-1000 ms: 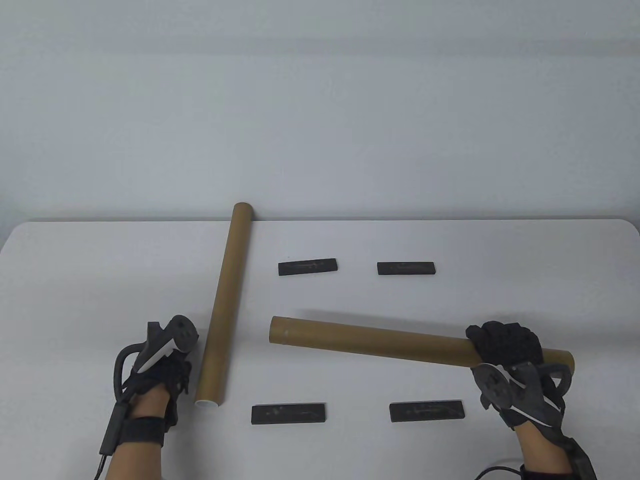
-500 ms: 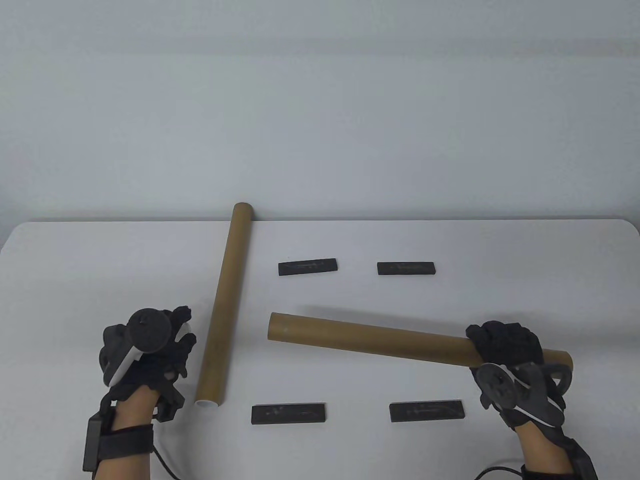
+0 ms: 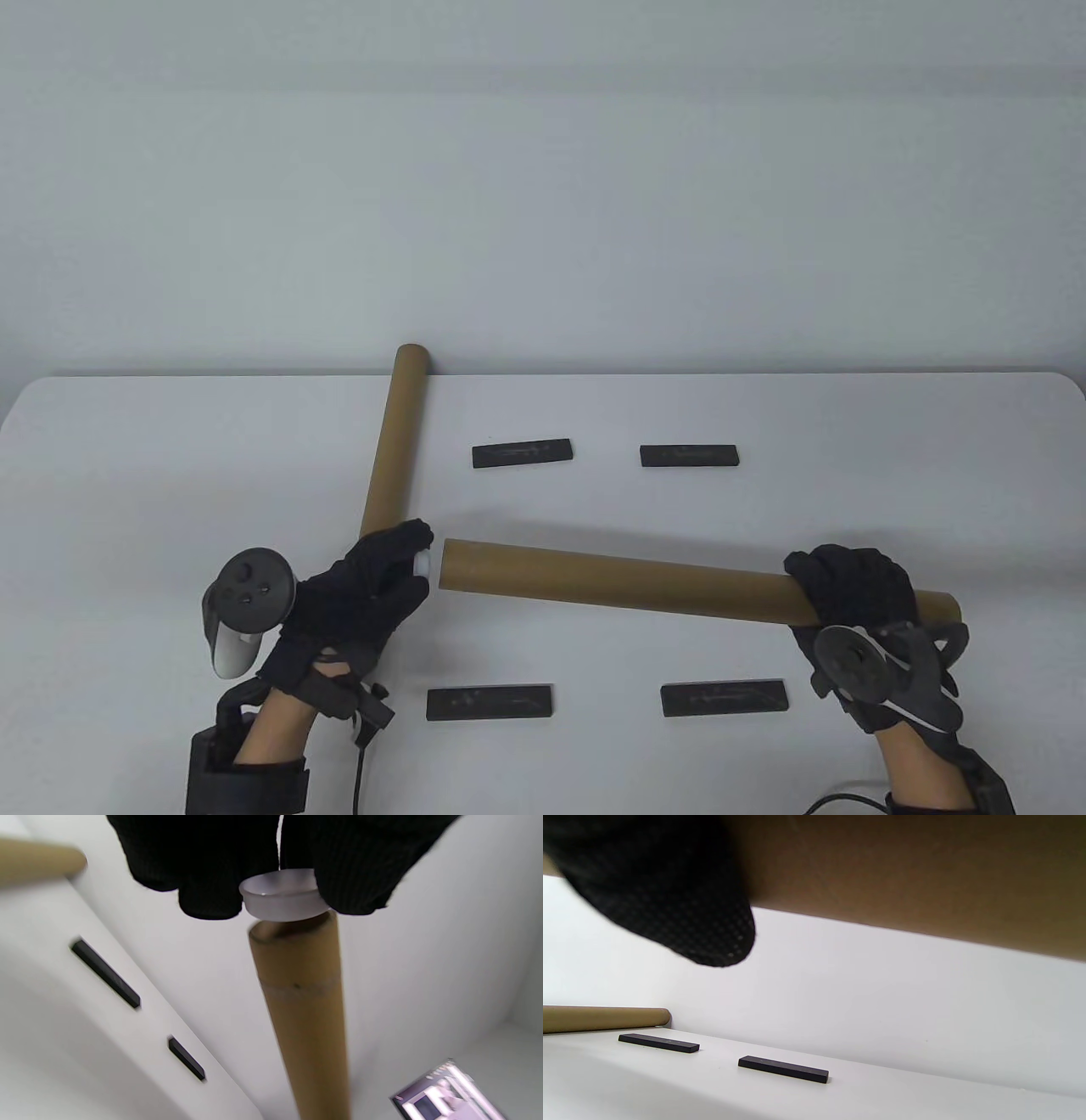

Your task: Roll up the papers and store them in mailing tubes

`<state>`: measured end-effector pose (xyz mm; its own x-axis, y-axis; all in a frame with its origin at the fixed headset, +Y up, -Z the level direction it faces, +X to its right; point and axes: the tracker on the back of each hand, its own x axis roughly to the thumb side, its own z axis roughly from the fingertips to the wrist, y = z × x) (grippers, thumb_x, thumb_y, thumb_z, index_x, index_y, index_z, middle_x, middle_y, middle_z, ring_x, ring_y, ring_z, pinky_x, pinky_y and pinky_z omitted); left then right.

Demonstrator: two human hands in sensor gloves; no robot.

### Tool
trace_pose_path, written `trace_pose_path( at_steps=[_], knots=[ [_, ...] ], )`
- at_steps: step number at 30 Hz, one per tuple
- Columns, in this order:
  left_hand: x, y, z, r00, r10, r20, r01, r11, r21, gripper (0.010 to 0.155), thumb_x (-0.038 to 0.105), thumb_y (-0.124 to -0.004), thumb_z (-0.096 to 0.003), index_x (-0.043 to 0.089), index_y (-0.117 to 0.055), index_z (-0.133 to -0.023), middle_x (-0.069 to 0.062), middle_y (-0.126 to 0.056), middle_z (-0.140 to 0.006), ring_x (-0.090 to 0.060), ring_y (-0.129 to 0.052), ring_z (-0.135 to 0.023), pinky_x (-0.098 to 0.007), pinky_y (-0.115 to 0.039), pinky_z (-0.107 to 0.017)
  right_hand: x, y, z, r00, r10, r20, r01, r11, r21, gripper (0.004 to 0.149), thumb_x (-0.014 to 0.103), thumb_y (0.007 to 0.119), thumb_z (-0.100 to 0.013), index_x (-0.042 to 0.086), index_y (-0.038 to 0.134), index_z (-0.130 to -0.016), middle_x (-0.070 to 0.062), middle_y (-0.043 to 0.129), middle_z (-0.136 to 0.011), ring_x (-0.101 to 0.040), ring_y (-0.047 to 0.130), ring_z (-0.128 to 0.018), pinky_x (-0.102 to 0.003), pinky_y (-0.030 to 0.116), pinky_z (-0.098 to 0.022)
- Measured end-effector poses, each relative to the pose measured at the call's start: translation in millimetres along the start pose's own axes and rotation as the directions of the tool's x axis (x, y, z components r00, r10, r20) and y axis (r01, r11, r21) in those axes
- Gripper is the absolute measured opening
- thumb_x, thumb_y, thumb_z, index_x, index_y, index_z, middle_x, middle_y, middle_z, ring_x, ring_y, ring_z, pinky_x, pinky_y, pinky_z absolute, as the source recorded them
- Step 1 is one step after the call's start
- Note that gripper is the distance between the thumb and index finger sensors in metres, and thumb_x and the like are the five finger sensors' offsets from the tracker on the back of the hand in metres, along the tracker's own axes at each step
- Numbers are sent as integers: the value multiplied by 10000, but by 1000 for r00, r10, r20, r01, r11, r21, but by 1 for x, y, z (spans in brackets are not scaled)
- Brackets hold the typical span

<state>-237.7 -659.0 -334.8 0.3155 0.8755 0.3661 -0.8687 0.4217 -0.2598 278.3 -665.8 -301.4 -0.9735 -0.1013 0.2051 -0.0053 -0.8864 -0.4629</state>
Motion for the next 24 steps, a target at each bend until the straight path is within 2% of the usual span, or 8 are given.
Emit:
trace_pose_path(
  at_steps=[3, 7, 13, 24],
  knots=[
    [-2, -3, 0, 1000, -1, -6, 1, 1000, 28, 636, 475, -839, -407, 307, -702, -1005, -61, -768, -1016, -256, -950, -801, -387, -813, -588, 0, 0, 0, 1000, 8, 4, -8, 1000, -6, 678, 389, 1044, -368, 286, 717, -953, -23, 773, -939, -346, 844, -818, -612, 708, -685],
    [-4, -3, 0, 999, 43, 1, -43, 999, 28, 634, 476, -846, -404, 316, -708, -1001, -43, -772, -1017, -245, -957, -796, -383, -815, -589, 0, 0, 1, 1000, 1, 7, -1, 1000, -6, 677, 388, 1044, -369, 288, 716, -953, -22, 772, -940, -346, 843, -819, -613, 705, -688],
    [-8, -5, -1, 1000, 17, -18, -17, 1000, 21, 631, 474, -844, -403, 324, -706, -1000, -25, -774, -1022, -236, -967, -792, -381, -821, -589, 0, 0, 1, 1000, 19, 10, -19, 1000, -12, 675, 386, 1046, -368, 292, 719, -951, -22, 772, -940, -346, 841, -821, -615, 704, -688],
    [-13, -7, -3, 998, 52, -30, -51, 998, 24, 627, 466, -850, -402, 325, -712, -998, -23, -775, -1023, -241, -967, -798, -386, -820, -592, 0, 1, 1, 1000, 28, 10, -28, 1000, -13, 675, 385, 1047, -367, 299, 718, -950, -19, 772, -941, -343, 841, -823, -616, 701, -690]
  ],
)
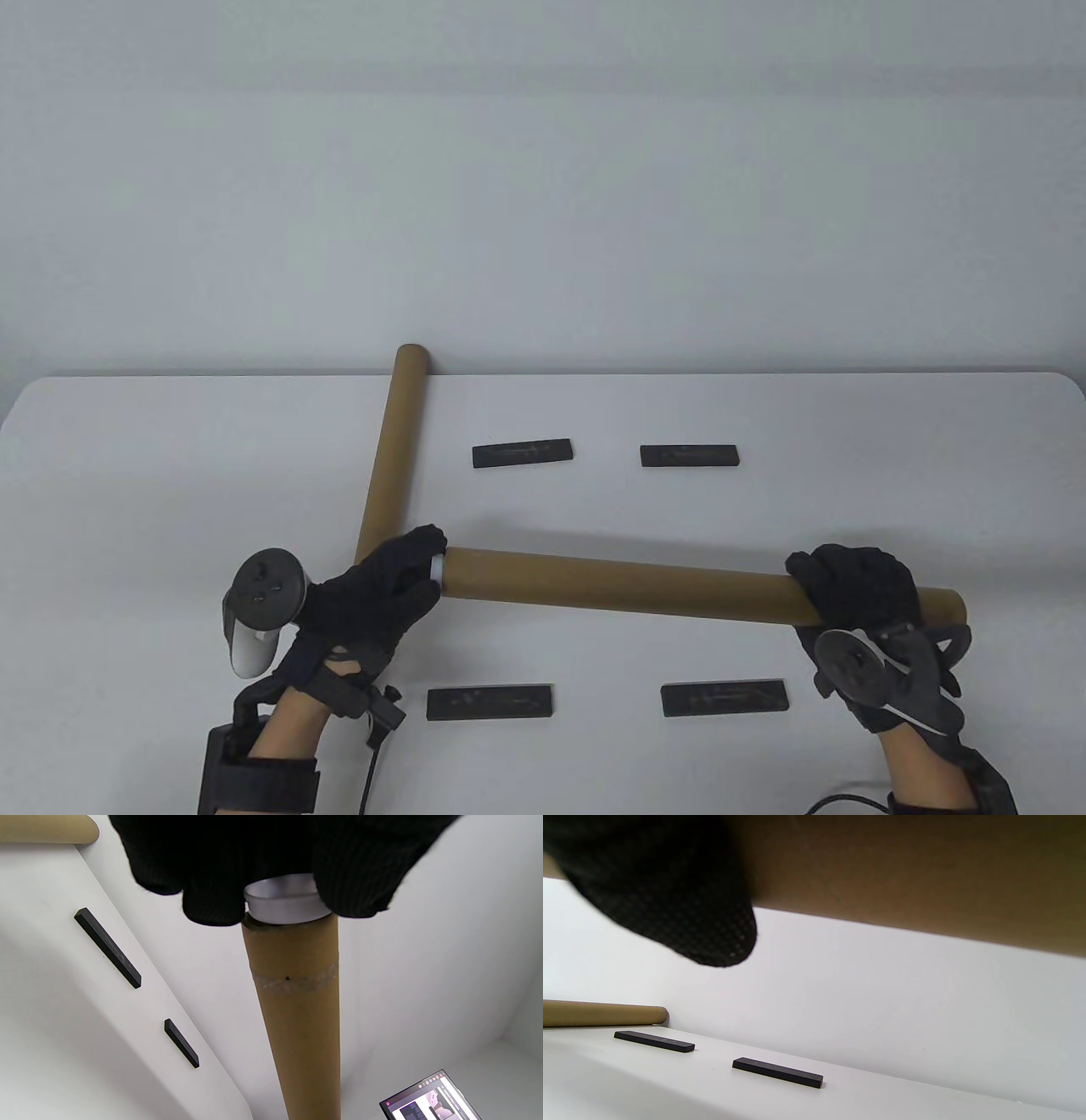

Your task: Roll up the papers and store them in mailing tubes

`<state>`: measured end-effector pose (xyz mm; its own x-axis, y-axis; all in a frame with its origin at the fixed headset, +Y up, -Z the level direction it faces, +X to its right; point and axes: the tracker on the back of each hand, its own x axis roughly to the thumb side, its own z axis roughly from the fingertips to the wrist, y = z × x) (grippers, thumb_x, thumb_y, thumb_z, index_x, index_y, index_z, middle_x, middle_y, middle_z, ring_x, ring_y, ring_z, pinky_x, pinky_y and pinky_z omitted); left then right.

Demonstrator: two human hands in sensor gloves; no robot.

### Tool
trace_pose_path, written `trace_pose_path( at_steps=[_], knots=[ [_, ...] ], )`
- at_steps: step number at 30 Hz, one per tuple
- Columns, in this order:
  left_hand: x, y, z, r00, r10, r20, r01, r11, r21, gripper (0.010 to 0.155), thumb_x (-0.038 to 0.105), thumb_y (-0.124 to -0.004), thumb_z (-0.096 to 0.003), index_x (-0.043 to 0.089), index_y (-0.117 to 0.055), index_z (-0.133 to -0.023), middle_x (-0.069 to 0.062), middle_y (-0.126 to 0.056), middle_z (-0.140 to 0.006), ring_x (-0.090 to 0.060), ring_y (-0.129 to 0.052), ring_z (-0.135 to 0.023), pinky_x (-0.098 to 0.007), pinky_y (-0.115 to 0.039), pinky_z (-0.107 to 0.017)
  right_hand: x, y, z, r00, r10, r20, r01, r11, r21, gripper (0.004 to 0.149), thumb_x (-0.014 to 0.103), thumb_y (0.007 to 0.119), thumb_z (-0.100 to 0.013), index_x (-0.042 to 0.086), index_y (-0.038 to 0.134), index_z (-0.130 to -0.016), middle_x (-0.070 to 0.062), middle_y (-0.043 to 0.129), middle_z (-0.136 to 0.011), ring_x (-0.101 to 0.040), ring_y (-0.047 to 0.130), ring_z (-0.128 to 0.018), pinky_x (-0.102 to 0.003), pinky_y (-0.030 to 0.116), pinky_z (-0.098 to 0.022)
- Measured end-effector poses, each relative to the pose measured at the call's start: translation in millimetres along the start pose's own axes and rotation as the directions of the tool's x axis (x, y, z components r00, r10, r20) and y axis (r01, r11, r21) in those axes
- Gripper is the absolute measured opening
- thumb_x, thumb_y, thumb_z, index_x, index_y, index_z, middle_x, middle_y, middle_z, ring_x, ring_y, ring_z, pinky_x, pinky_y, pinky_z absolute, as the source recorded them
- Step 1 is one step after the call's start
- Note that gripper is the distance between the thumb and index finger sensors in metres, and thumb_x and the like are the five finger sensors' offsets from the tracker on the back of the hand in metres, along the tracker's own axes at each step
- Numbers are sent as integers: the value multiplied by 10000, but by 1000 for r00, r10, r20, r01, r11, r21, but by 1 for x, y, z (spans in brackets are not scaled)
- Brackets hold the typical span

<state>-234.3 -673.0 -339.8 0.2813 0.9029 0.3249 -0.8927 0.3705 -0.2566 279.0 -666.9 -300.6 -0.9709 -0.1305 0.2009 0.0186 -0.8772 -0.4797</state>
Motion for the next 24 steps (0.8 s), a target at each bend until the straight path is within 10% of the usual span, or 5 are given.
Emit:
trace_pose_path(
  at_steps=[24],
  knots=[
    [4, -5, 0, 1000, -24, 5, 23, 1000, 15, 615, 449, -865, -396, 345, -729, -988, 6, -785, -1026, -228, -969, -825, -378, -825, -610, -2, 0, 0, 1000, -8, -1, 8, 1000, 5, 672, 385, 1045, -368, 310, 715, -948, -15, 766, -945, -342, 836, -828, -610, 698, -696]
  ],
)
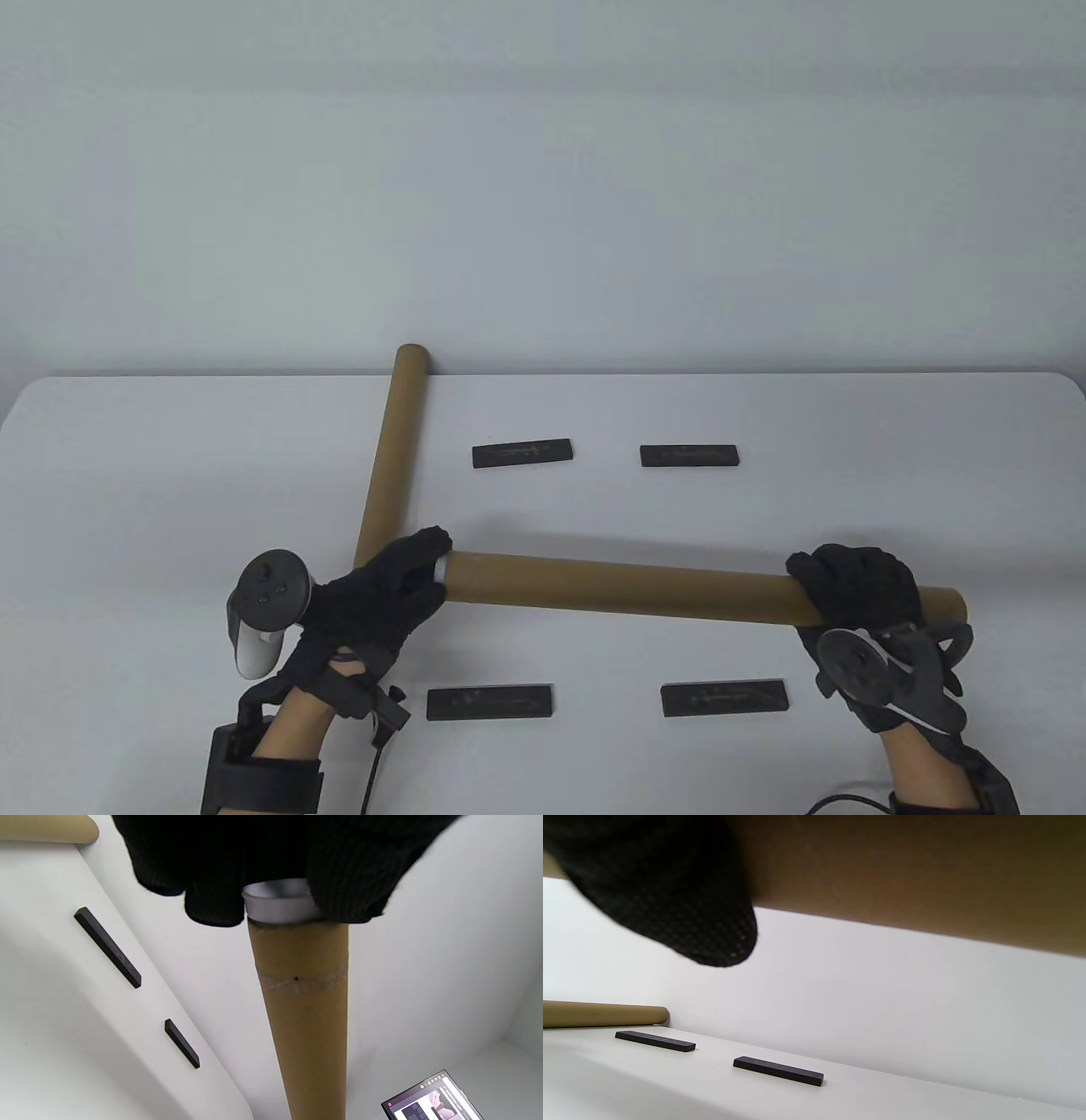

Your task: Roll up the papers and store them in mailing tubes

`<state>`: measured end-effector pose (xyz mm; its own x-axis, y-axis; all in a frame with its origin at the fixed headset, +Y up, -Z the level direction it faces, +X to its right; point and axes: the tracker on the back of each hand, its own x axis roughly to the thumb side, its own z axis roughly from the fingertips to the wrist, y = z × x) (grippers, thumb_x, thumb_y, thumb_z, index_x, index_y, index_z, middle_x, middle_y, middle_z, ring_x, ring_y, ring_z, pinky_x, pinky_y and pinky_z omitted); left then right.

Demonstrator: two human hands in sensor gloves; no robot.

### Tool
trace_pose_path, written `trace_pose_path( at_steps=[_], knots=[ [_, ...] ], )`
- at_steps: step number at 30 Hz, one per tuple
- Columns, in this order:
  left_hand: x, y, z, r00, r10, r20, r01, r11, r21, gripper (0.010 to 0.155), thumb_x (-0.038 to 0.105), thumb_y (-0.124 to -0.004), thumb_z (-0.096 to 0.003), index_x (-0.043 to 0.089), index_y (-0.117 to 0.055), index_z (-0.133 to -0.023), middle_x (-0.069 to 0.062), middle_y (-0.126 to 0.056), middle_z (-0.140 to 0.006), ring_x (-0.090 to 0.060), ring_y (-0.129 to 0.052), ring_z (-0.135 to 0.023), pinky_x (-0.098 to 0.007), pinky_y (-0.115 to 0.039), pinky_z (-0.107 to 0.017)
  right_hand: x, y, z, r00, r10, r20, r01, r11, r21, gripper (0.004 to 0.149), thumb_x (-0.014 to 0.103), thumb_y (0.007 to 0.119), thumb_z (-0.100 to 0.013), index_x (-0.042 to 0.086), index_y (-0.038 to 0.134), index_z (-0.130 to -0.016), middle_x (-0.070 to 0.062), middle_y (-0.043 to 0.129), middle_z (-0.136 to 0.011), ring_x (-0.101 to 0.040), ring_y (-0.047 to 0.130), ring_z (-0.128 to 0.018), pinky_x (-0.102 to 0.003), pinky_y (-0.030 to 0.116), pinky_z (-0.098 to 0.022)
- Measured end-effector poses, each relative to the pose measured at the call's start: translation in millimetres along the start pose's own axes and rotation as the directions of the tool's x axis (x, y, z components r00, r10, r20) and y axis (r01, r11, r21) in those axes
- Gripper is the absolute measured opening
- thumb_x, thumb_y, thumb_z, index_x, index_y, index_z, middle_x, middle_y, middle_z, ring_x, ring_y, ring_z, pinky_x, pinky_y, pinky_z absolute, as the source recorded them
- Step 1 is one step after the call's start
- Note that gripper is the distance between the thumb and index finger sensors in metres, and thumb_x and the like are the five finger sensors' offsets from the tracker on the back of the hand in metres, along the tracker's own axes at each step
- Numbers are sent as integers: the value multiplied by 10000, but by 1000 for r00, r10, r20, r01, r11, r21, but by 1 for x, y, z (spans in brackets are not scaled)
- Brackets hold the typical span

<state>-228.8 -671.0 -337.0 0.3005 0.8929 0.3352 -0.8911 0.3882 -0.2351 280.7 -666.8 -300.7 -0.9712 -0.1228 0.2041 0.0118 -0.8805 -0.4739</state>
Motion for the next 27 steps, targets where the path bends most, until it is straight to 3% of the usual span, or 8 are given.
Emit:
trace_pose_path(
  at_steps=[8, 15, 23, 27],
  knots=[
    [4, -8, 2, 999, -40, -17, 41, 995, 89, 609, 442, -835, -410, 327, -730, -998, -24, -796, -1032, -237, -974, -847, -374, -840, -602, 1, 3, -1, 1000, -1, -19, 1, 1000, 17, 677, 382, 1046, -369, 298, 714, -953, -19, 765, -944, -343, 837, -824, -602, 712, -686],
    [13, -27, 2, 999, -38, 9, 38, 999, 16, 751, 442, -749, -444, 234, -449, -1101, -106, -512, -1141, -359, -782, -1030, -458, -782, -649, 1, 3, -2, 999, -4, -41, 5, 1000, 10, 677, 383, 1045, -369, 292, 715, -953, -25, 767, -941, -350, 838, -817, -604, 722, -671],
    [17, -46, 3, 1000, -20, 11, 21, 997, -77, 859, 481, -655, -462, 177, -160, -1094, -190, -211, -1138, -456, -605, -1082, -516, -690, -696, 2, 5, -2, 999, -1, -43, 2, 1000, 19, 675, 377, 1046, -368, 288, 718, -952, -31, 769, -939, -356, 841, -813, -604, 733, -661],
    [18, -46, 2, 997, -77, 21, 78, 995, -69, 884, 503, -698, -458, 188, -175, -1098, -179, -240, -1148, -464, -609, -1074, -525, -680, -694, -1, 7, -3, 999, -10, -44, 12, 999, 43, 676, 382, 1044, -371, 290, 716, -954, -30, 766, -941, -354, 840, -814, -609, 740, -655]
  ],
)
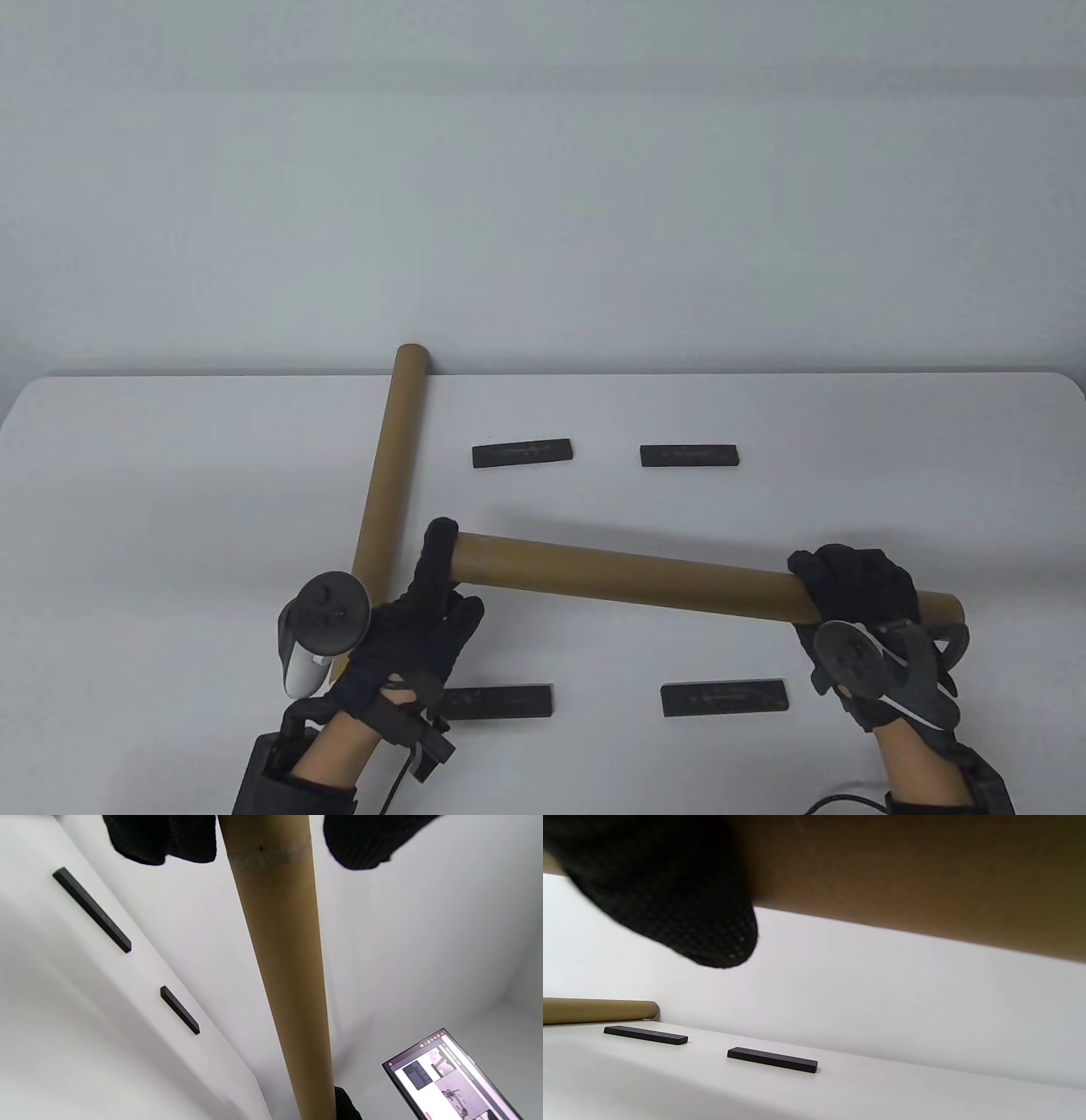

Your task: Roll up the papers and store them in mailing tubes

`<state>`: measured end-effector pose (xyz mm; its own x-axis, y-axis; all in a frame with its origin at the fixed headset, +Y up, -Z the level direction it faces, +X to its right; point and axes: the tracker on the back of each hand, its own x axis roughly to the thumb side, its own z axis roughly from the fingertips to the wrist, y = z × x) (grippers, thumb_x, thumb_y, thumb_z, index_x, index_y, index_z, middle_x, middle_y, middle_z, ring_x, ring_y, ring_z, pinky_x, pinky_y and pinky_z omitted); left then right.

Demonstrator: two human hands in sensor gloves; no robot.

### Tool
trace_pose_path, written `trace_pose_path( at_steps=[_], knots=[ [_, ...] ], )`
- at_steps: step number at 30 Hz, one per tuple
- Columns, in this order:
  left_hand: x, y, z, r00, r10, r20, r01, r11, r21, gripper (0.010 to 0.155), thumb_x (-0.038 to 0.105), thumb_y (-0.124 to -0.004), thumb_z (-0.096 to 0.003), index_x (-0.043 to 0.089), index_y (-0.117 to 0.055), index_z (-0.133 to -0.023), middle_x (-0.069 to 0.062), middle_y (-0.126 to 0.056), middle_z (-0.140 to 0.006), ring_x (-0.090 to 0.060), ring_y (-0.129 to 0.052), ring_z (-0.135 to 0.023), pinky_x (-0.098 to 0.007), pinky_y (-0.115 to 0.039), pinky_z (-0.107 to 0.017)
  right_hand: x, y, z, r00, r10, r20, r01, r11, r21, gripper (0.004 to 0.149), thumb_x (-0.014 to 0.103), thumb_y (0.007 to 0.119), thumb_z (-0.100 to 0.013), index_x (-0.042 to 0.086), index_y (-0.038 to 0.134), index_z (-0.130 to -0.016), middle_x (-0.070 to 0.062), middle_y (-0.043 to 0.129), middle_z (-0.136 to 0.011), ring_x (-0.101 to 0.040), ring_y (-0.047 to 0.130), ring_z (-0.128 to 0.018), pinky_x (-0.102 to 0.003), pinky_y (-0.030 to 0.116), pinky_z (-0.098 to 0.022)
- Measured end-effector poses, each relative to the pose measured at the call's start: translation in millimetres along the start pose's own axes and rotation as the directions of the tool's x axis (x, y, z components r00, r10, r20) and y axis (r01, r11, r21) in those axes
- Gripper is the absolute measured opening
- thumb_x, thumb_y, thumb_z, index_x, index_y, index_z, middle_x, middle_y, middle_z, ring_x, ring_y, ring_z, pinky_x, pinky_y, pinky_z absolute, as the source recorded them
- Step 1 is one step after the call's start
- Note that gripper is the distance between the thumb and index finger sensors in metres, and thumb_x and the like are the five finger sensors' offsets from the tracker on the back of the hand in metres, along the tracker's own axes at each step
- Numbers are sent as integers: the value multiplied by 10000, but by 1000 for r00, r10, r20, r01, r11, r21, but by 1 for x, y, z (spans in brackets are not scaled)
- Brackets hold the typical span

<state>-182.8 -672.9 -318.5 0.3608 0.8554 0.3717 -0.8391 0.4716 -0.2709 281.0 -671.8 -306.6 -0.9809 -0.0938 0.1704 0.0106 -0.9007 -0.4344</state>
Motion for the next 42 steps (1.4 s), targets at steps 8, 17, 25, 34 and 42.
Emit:
trace_pose_path(
  at_steps=[8, 17, 25, 34, 42],
  knots=[
    [0, 16, 6, 747, -655, -113, 661, 749, 34, 933, 629, -758, -410, 232, -300, -1120, -147, -430, -1170, -490, -613, -1055, -563, -634, -712, -6, 10, -7, 996, -68, -58, 79, 974, 212, 691, 419, 1036, -385, 223, 735, -976, -75, 805, -916, -376, 902, -754, -646, 885, -514],
    [-2, 9, 4, 522, -842, -136, 844, 533, -60, 905, 655, -762, -386, 308, -360, -1118, -80, -473, -1180, -461, -562, -1093, -571, -583, -753, -41, 49, -16, 854, -272, -444, 461, 792, 402, 754, 444, 969, -469, 111, 620, -1048, -161, 755, -934, -421, 911, -740, -643, 933, -455],
    [-1, 6, 6, 524, -844, -109, 845, 532, -59, 932, 651, -735, -397, 278, -275, -1118, -99, -442, -1183, -462, -556, -1093, -574, -577, -751, -63, 82, -43, 753, -92, -651, 509, 708, 489, 853, 412, 904, -519, -4, 430, -1093, -243, 627, -978, -438, 876, -754, -606, 940, -464],
    [-4, 3, 5, 515, -850, -110, 846, 525, -97, 936, 654, -731, -395, 280, -267, -1116, -96, -435, -1184, -459, -548, -1097, -574, -575, -753, -66, 110, -72, 679, 111, -726, 489, 668, 560, 868, 404, 890, -532, -39, 396, -1093, -268, 609, -975, -452, 861, -750, -600, 931, -470],
    [-5, 4, 5, 515, -849, -120, 844, 527, -103, 933, 652, -731, -396, 278, -269, -1116, -96, -436, -1184, -461, -545, -1097, -574, -573, -754, -62, 129, -84, 651, 204, -731, 474, 642, 602, 869, 404, 886, -532, -41, 391, -1090, -270, 601, -976, -454, 854, -754, -588, 927, -483]
  ],
)
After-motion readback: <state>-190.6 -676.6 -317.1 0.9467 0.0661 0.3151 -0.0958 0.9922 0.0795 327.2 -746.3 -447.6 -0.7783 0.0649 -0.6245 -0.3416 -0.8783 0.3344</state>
